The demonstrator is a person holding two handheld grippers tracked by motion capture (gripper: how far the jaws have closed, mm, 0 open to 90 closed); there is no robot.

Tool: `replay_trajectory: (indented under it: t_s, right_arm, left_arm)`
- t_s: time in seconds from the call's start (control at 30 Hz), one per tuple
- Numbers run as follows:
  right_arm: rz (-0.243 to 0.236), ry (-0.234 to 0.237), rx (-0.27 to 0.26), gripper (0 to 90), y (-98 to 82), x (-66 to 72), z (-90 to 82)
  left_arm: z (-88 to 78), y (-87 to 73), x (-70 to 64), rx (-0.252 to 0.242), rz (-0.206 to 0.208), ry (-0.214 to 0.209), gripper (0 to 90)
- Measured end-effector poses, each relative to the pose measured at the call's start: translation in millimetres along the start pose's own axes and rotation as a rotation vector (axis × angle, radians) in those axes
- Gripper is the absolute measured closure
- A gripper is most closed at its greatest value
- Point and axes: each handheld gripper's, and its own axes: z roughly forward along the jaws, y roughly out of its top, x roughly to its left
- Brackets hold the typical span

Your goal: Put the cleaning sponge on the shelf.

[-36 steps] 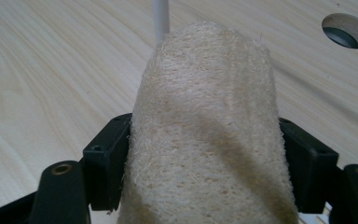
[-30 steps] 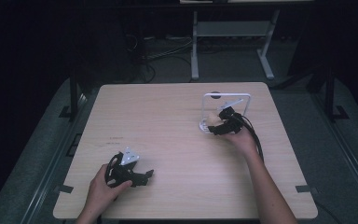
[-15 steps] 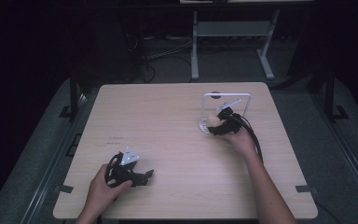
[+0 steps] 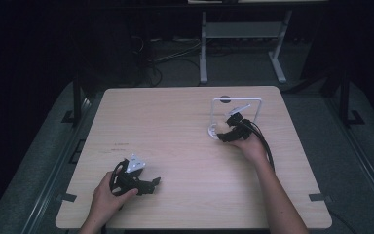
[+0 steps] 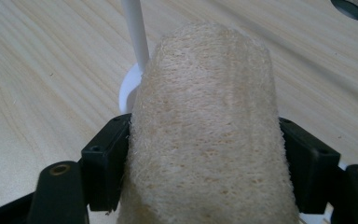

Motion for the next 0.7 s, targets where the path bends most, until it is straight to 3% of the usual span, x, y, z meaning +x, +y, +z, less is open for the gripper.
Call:
replay_trajectory:
  t_s: [0.3, 0.7]
  right_arm:
    - [0.012, -0.011, -0.009, 18.9, 0.3, -0.2, -2.4]
    - [0.002, 0.015, -0.077, 19.9, 2.9, 3.6, -41.0]
  left_arm:
    - [0.0, 0.0, 0.0, 0.0, 0.0, 0.0, 12.8]
    - [0.0, 0.0, 0.0, 0.001, 0.0, 0.0, 12.8]
